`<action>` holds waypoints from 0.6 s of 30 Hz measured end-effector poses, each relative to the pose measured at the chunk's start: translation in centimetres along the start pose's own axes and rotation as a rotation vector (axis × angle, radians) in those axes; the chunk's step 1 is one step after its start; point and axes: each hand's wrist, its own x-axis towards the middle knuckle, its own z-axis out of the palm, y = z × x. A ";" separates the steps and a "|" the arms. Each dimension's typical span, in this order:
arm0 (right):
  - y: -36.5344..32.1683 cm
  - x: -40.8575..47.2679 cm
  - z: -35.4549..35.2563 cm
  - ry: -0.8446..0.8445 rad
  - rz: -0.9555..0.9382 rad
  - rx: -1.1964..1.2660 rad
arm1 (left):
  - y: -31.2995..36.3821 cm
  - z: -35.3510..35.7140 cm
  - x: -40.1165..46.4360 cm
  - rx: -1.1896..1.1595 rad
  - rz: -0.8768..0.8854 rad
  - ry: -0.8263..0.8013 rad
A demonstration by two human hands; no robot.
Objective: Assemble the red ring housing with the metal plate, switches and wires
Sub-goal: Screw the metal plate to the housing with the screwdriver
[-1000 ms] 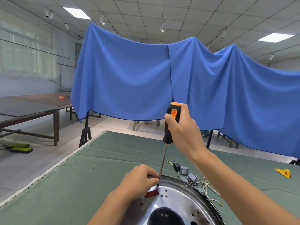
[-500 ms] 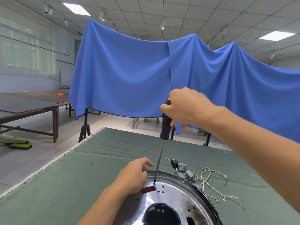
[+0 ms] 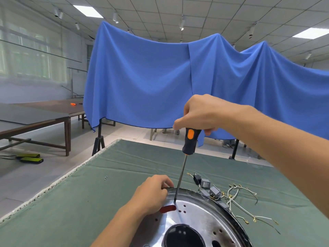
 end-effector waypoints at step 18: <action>-0.8 -0.9 -0.7 -0.118 0.040 0.044 | 0.2 -0.1 -0.5 0.038 0.008 0.001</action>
